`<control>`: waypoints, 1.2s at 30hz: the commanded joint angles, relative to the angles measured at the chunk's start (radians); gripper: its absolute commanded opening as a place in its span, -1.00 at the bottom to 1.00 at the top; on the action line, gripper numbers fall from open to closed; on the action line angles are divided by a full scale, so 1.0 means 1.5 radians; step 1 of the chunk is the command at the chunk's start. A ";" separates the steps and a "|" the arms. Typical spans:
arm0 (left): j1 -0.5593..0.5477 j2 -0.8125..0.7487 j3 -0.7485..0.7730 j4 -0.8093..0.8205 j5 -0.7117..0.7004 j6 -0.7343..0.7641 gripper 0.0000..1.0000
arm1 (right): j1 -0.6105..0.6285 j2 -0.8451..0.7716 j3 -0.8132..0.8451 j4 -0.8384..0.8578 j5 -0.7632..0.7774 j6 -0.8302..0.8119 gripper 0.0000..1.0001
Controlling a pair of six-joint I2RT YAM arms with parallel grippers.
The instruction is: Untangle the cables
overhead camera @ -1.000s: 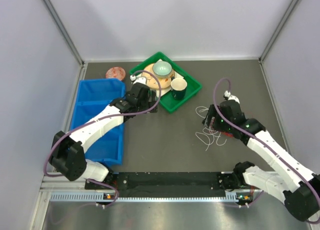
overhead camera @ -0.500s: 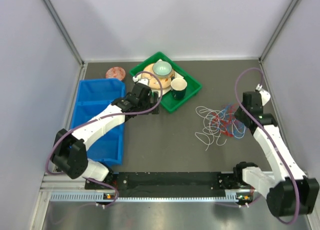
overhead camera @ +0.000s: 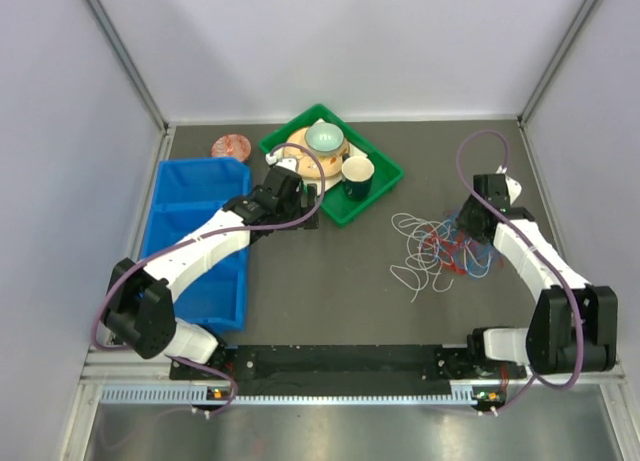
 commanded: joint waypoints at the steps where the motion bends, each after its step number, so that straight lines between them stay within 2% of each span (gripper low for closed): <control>1: 0.001 -0.001 0.008 0.001 -0.012 0.002 0.98 | -0.012 0.036 0.023 0.080 0.009 0.026 -0.11; 7: 0.000 -0.009 0.008 -0.005 -0.023 0.007 0.98 | -0.016 0.101 0.053 0.104 0.051 0.018 -0.16; 9: 0.000 -0.008 0.008 -0.005 -0.022 0.002 0.98 | -0.019 0.107 0.047 0.112 0.070 0.017 -0.27; 10: 0.001 -0.009 0.008 -0.006 -0.018 -0.001 0.98 | -0.021 0.106 0.037 0.125 0.070 0.018 -0.40; 11: 0.000 -0.009 0.008 -0.006 -0.018 -0.002 0.98 | -0.022 0.104 0.033 0.133 0.063 0.017 -0.79; 12: 0.001 -0.010 0.006 -0.006 -0.017 -0.003 0.98 | -0.022 0.095 0.031 0.137 0.059 0.015 -1.00; 15: 0.000 -0.008 0.008 -0.006 -0.020 -0.002 0.98 | -0.022 0.058 0.039 0.136 0.041 -0.003 -1.00; 18: 0.001 -0.010 0.013 -0.011 -0.029 0.003 0.98 | -0.022 -0.047 0.071 0.110 0.049 -0.033 -1.00; 20: 0.001 -0.012 0.014 -0.009 -0.035 0.009 0.98 | -0.022 -0.120 0.128 0.092 0.051 -0.057 -1.00; 23: 0.000 -0.012 0.015 -0.005 -0.044 0.014 0.98 | -0.022 -0.171 0.246 0.040 0.030 -0.081 -1.00; 31: 0.000 -0.010 0.034 -0.006 -0.066 0.025 0.98 | -0.022 -0.174 0.583 -0.026 -0.070 -0.119 -1.00; 34: 0.001 -0.016 0.035 -0.007 -0.077 0.028 0.98 | -0.022 -0.149 0.681 -0.045 -0.125 -0.124 -1.00; 36: 0.001 -0.022 0.031 -0.009 -0.086 0.028 0.98 | -0.022 -0.149 0.687 -0.042 -0.162 -0.117 -1.00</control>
